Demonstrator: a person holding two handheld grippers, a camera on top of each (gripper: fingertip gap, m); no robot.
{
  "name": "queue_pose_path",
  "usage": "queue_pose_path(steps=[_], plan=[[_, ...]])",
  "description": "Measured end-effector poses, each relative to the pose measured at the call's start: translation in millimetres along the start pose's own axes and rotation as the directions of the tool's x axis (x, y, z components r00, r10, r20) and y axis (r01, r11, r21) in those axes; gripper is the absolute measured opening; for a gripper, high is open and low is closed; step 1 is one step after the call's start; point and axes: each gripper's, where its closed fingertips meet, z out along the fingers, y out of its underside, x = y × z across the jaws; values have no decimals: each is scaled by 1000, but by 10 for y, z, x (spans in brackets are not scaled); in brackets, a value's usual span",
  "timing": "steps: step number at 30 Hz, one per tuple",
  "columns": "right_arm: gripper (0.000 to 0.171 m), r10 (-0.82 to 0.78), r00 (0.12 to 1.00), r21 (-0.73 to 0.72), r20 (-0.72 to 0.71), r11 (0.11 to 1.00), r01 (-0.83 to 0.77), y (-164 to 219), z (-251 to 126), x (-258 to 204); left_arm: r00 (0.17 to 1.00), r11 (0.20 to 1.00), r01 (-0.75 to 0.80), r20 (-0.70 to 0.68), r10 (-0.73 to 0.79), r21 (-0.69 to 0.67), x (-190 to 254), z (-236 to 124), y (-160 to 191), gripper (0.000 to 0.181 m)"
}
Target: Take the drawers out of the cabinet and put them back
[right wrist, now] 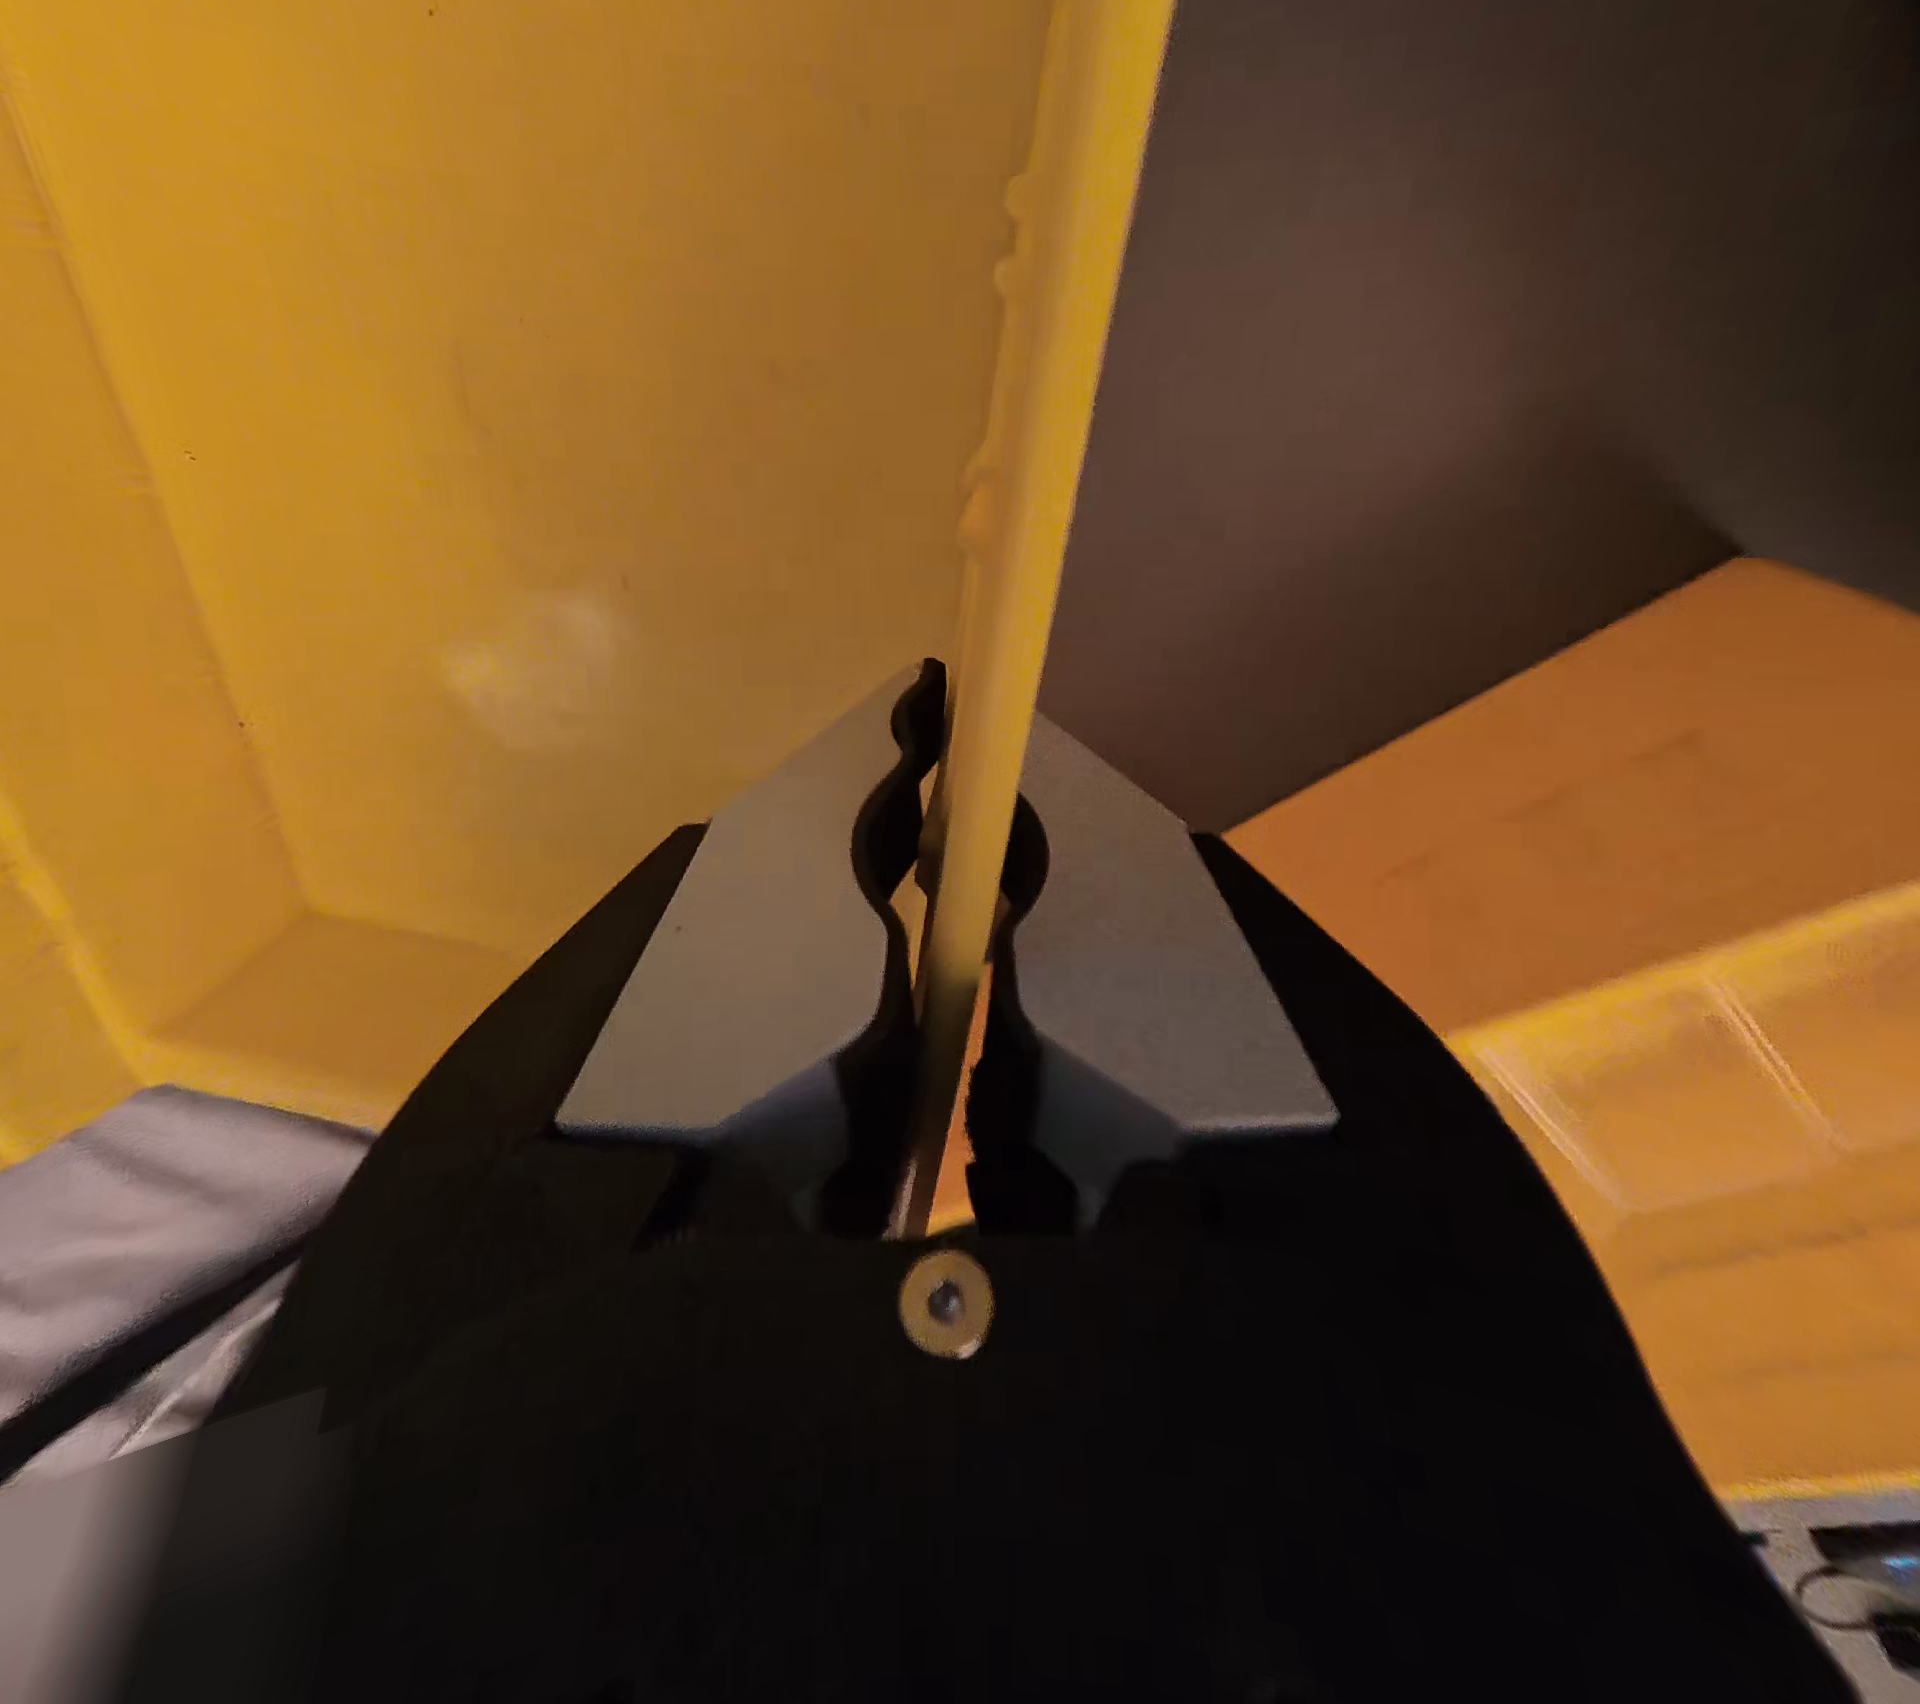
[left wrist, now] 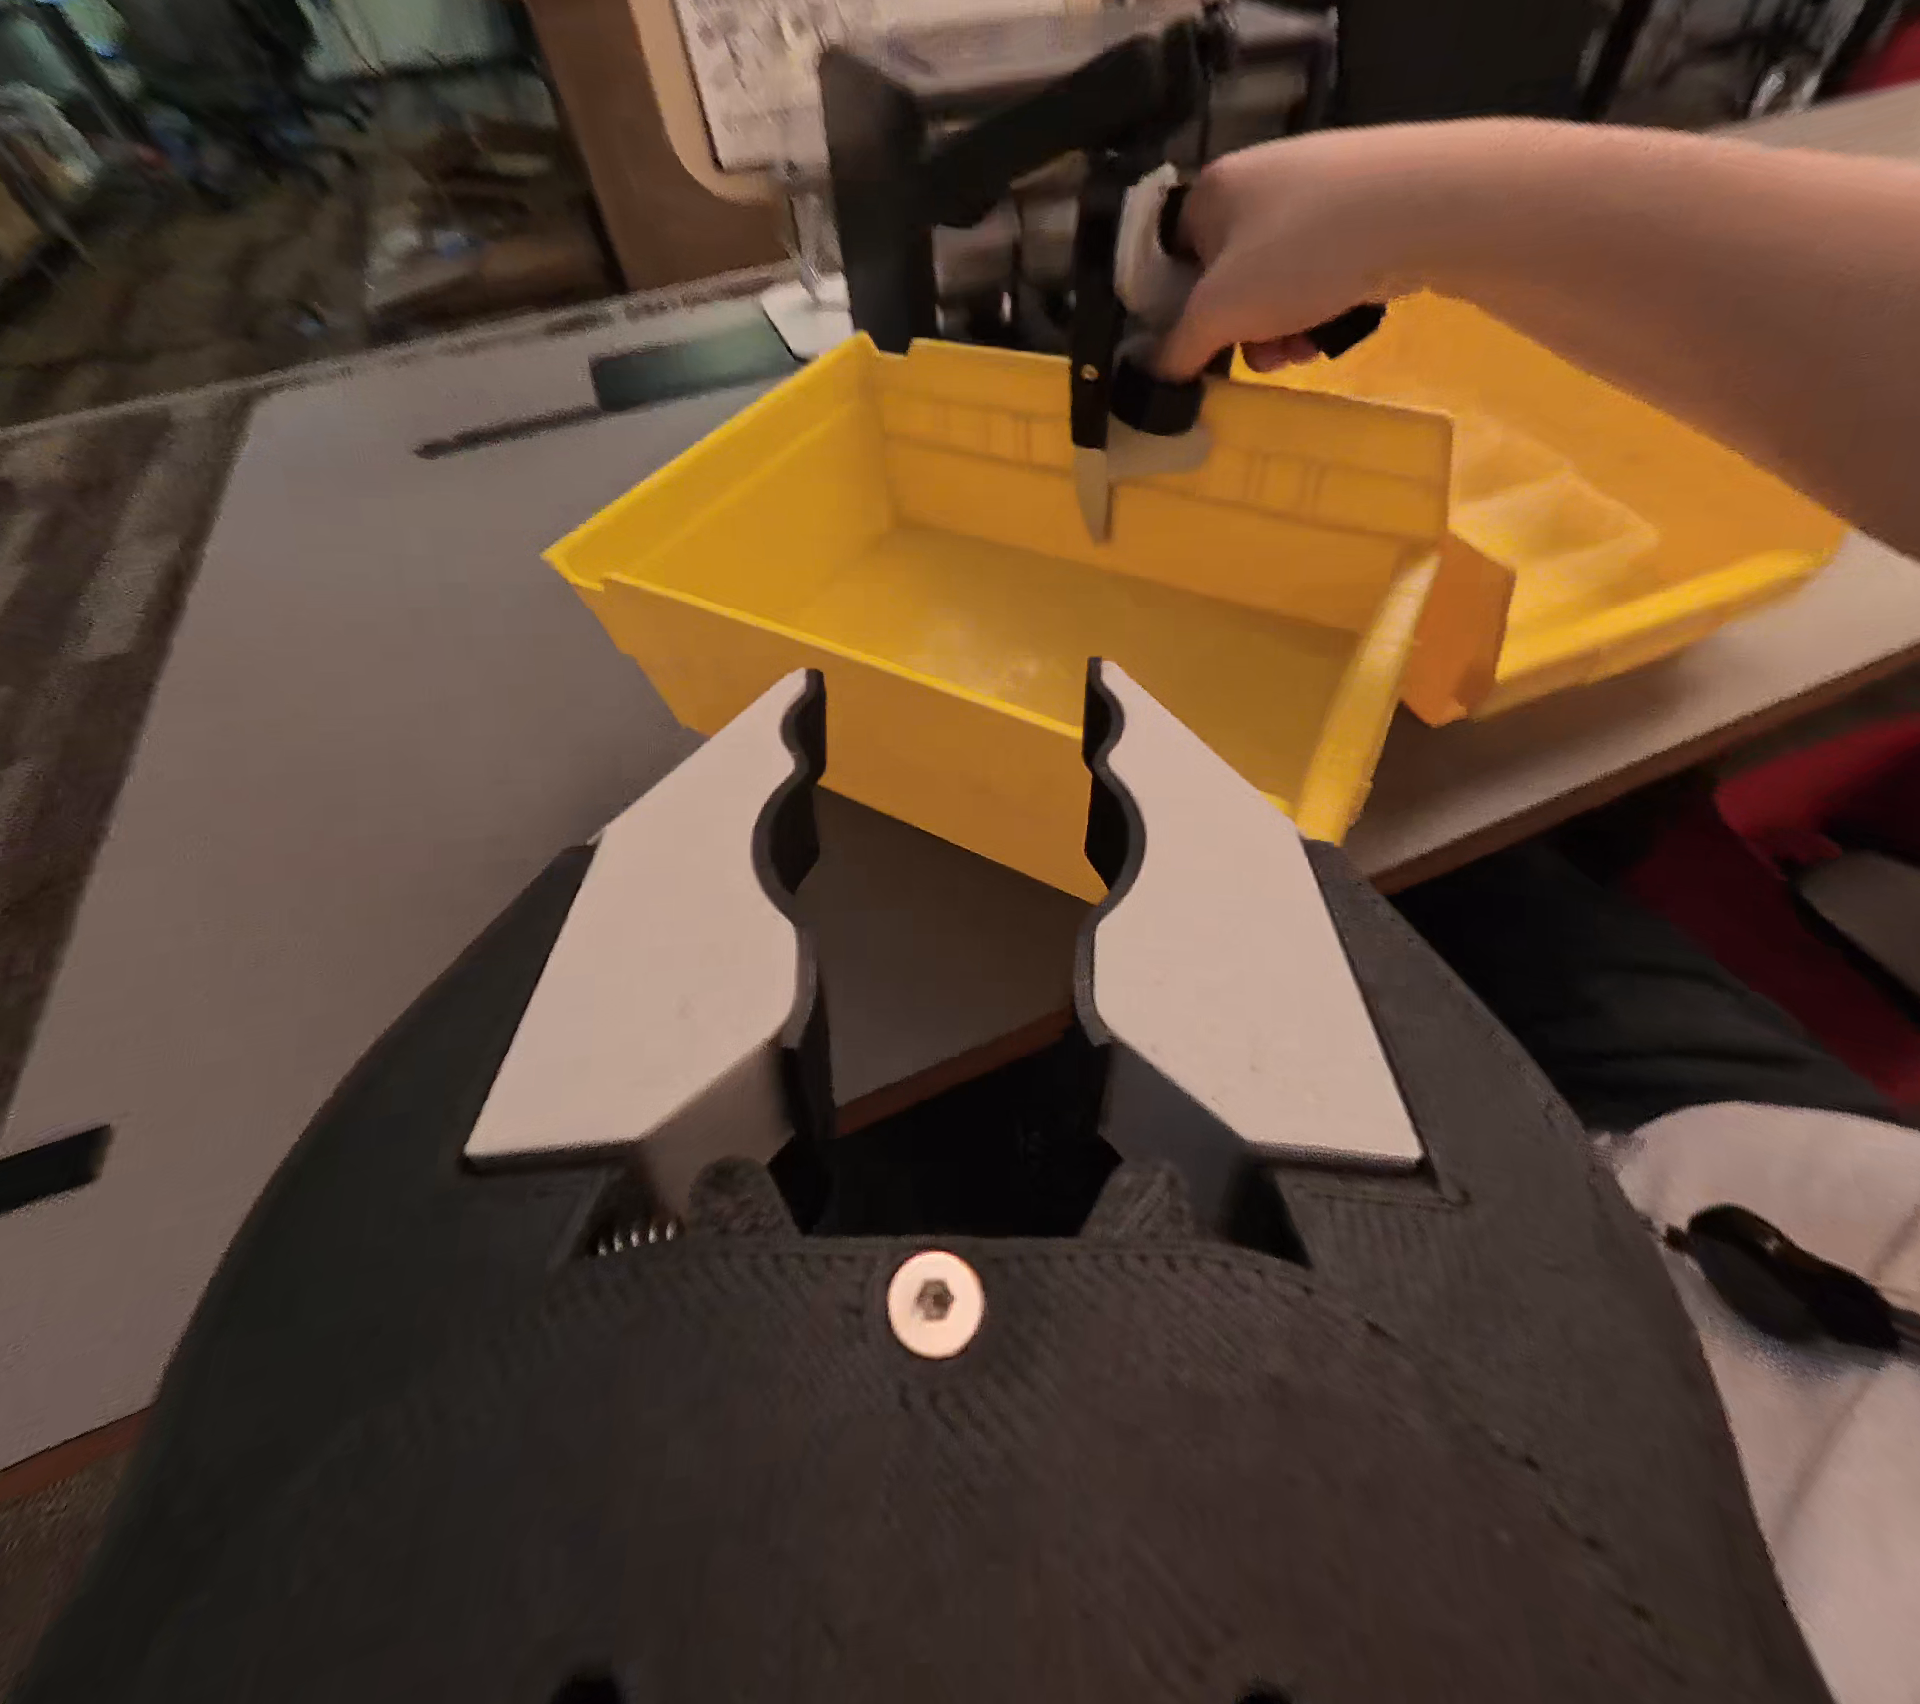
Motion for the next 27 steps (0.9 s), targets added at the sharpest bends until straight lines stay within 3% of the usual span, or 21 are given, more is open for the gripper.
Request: queue_pose_path(steps=[4, 7, 10, 12, 15, 20, 23, 25, 27], plan=[[1, -48, 998, 104, 51, 994, 42, 156, -749, 23, 999, 996, 35, 31, -38, 80, -152, -243, -192, 39], [1, -9, 992, 186, 127, 982, -15, 584, -1305, 388, 994, 987, 111, -5, -111, 113, -181, -179, -244, 48], [2, 137, 978, 266, 157, 948, -176, 1247, -1681, 1101, 959, 972, 218, -206, -197, 87, 127, 248, -257, 62], [2, 267, 953, 307, 141, 904, -299, 1817, -1785, 1678, 860, 956, 286, -424, -284, -60, 602, 690, -164, 63], [3, 479, 873, 300, 90, 823, -482, 2827, -1712, 2463, 721, 909, 266, -560, -408, -319, 1260, 1403, 64, 72], [2, 708, 702, 234, 73, 673, -702, 4231, -1369, 3220, 820, 873, 30, -488, -300, -487, 1790, 2305, 410, 90], [2, 792, 605, 235, 80, 575, -784, 4701, -1160, 3563, 823, 823, -75, -501, -267, -563, 2013, 2525, 532, 96], [2, 825, 561, 241, 75, 531, -813, 4861, -1004, 3756, 843, 804, -154, -501, -197, -574, 2027, 2623, 586, 69], [3, 836, 544, 240, 66, 516, -822, 4908, -840, 3910, 857, 764, -200, -488, -167, -613, 1999, 2652, 622, 68]])
